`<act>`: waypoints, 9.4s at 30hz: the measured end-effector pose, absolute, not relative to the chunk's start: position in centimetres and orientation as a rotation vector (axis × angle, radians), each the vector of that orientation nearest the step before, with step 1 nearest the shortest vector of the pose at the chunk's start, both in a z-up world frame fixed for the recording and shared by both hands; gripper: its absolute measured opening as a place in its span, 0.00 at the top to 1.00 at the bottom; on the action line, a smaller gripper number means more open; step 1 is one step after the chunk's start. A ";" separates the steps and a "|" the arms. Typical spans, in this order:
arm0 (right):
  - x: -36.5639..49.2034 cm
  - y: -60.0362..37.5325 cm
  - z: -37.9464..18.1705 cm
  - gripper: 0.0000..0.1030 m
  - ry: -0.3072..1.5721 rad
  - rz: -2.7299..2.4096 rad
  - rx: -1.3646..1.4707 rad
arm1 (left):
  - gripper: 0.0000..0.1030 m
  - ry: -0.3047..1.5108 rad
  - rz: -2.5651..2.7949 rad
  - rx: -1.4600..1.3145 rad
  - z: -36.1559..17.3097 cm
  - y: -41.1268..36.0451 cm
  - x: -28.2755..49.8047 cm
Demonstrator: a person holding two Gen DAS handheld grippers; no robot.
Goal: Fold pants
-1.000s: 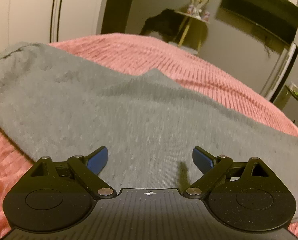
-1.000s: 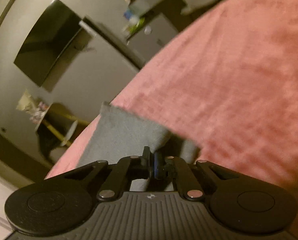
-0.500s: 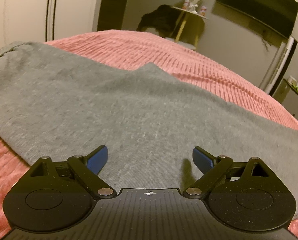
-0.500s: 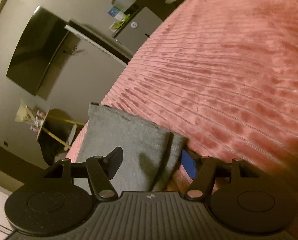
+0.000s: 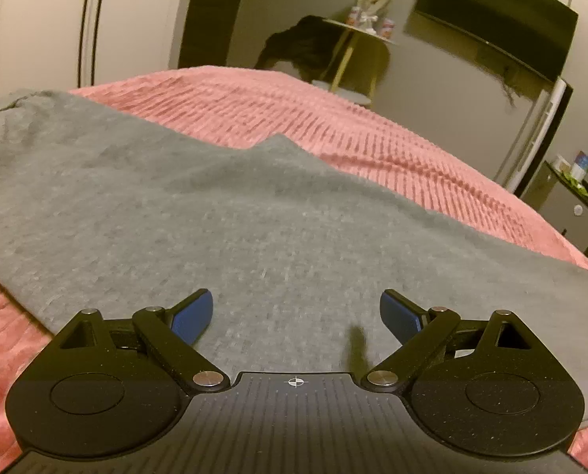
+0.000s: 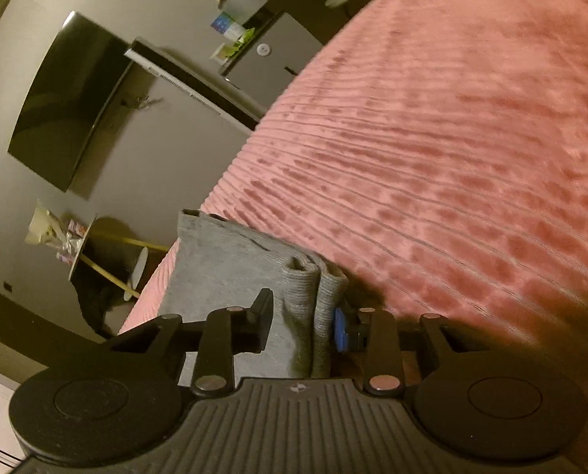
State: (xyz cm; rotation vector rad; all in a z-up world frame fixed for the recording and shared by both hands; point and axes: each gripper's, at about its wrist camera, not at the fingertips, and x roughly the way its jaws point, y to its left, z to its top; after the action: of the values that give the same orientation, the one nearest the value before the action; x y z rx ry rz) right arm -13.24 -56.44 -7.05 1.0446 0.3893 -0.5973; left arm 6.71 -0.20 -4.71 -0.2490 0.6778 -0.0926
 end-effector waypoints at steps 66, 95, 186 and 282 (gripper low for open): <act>-3.5 -34.4 -6.8 0.50 0.878 -0.079 0.747 | 0.40 1.118 -0.601 -0.477 -6.6 -9.9 15.2; -3.2 -33.5 -3.0 0.65 0.713 -0.056 0.640 | 0.84 1.061 -0.479 -0.470 -3.8 -2.4 15.2; 3.3 -25.9 -5.5 0.44 0.930 -0.074 0.383 | 0.61 0.831 -0.271 -0.443 -6.0 3.9 10.8; -0.4 -27.5 -3.9 0.23 0.836 0.007 0.556 | 0.44 0.814 -0.216 -1.049 -6.5 17.0 8.2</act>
State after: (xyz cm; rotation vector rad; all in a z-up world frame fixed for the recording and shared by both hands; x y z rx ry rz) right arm -0.36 -27.49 -3.89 0.5561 0.8364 0.0070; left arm 8.18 16.96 -6.49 -1.0493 0.8141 -0.2159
